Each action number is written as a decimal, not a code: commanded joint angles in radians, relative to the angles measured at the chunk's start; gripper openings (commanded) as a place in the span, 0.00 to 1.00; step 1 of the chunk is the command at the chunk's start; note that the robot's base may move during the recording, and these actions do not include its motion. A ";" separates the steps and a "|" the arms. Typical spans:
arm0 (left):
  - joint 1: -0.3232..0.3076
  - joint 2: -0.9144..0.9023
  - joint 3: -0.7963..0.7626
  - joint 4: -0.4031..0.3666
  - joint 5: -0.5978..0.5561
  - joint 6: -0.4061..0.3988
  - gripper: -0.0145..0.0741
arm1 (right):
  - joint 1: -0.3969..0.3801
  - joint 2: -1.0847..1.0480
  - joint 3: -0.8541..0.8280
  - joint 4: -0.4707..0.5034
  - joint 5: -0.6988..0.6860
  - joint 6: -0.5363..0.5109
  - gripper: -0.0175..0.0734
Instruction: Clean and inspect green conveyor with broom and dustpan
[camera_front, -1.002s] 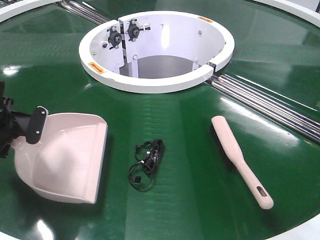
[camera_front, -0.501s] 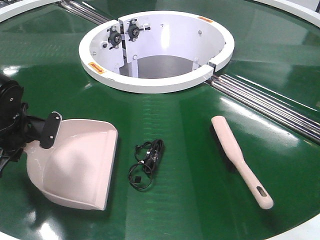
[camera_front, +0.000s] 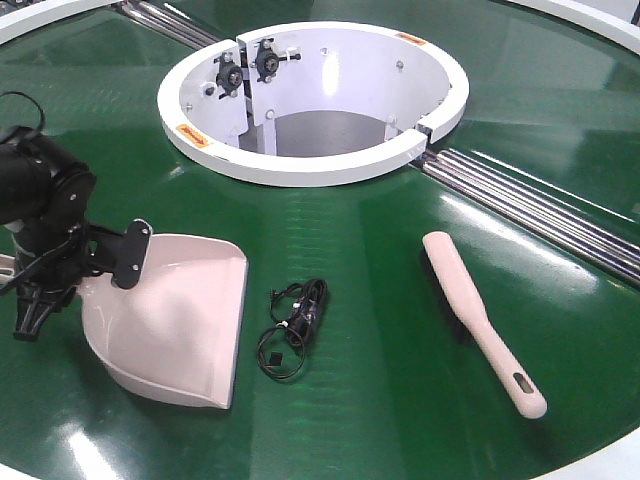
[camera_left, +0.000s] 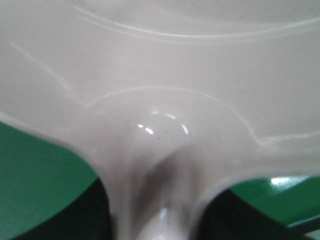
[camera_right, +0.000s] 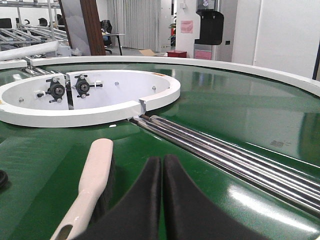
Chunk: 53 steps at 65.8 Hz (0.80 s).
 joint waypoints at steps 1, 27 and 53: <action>-0.010 -0.048 -0.029 0.018 -0.002 -0.014 0.16 | -0.006 -0.012 0.003 -0.009 -0.072 -0.001 0.18; -0.011 -0.048 -0.029 0.018 0.002 -0.066 0.16 | -0.006 -0.012 0.003 -0.009 -0.072 -0.001 0.18; -0.011 -0.048 -0.029 0.018 0.004 -0.066 0.16 | -0.006 -0.012 0.003 -0.009 -0.072 -0.001 0.18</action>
